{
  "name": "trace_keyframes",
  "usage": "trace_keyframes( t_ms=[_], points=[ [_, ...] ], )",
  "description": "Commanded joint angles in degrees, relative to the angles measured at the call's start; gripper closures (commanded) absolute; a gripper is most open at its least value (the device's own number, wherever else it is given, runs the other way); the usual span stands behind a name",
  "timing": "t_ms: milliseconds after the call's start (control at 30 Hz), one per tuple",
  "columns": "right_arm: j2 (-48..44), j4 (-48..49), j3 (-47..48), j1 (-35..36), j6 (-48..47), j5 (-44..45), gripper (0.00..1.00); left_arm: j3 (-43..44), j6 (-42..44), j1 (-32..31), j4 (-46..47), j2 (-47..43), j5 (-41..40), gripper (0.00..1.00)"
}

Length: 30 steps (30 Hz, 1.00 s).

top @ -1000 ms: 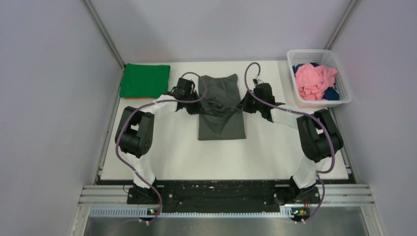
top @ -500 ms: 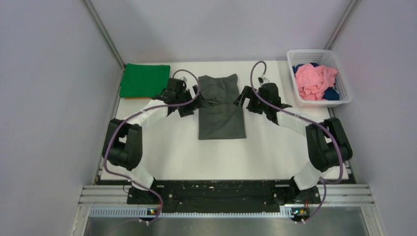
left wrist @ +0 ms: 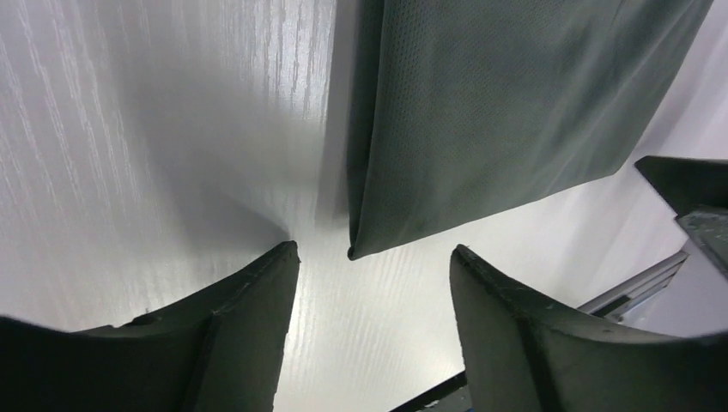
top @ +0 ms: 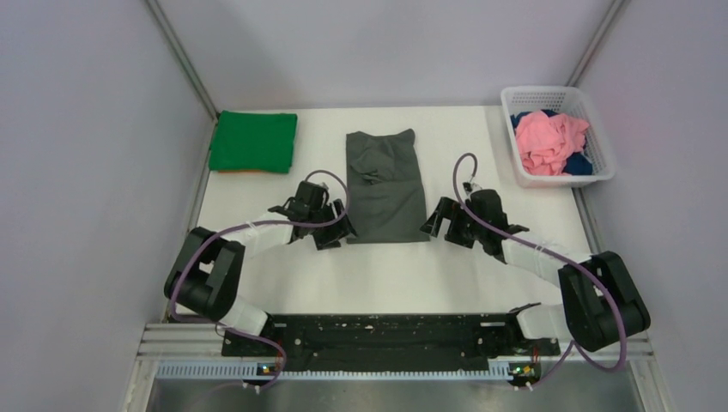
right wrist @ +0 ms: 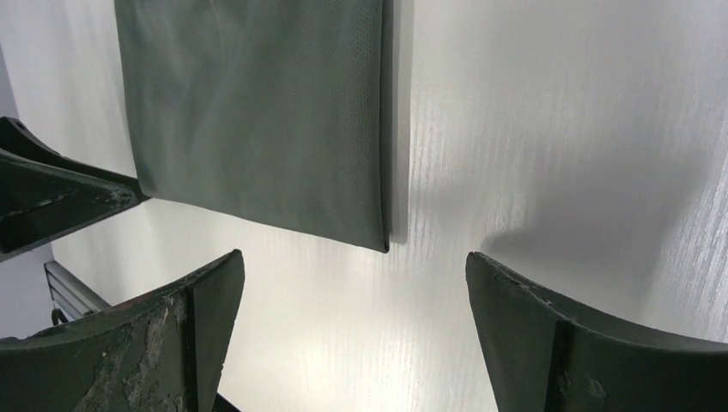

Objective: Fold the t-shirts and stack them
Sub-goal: Grab one side of the 2/3 rectangular tshirt with both arms

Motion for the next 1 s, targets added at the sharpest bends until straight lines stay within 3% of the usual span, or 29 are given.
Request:
trace_keyframes(
  t_ms=[0, 133, 400, 467, 833, 967],
  points=[
    [-2.0, 1.69, -0.01, 0.28, 0.42, -0.52, 0.02, -1.49, -1.75, -1.64, 3.64, 1.38, -0.71, 0.41],
    [-2.05, 1.68, -0.25, 0.42, 0.69, -0.18, 0.04, -1.67, -2.44, -2.29, 3.89, 3.47, -0.53, 0.73],
    [-0.01, 0.08, 0.63, 1.74, -0.13, 1.35, 0.12, -0.92, -2.82, -2.54, 2.85, 5.61, -3.14, 0.9],
    [0.81, -0.16, 1.16, 2.6, -0.36, 2.09, 0.14, -0.53, -2.83, -2.53, 2.56, 6.03, -3.59, 1.0],
    [6.6, -0.03, 2.8, 6.65, -0.32, 6.03, 0.34, -2.25, -2.07, -2.55, 4.5, 5.2, -4.68, 1.0],
    [9.13, 0.22, 4.09, 6.84, -0.97, 5.28, 0.51, -2.22, -1.96, -2.53, 4.55, 5.08, -5.0, 1.0]
  ],
)
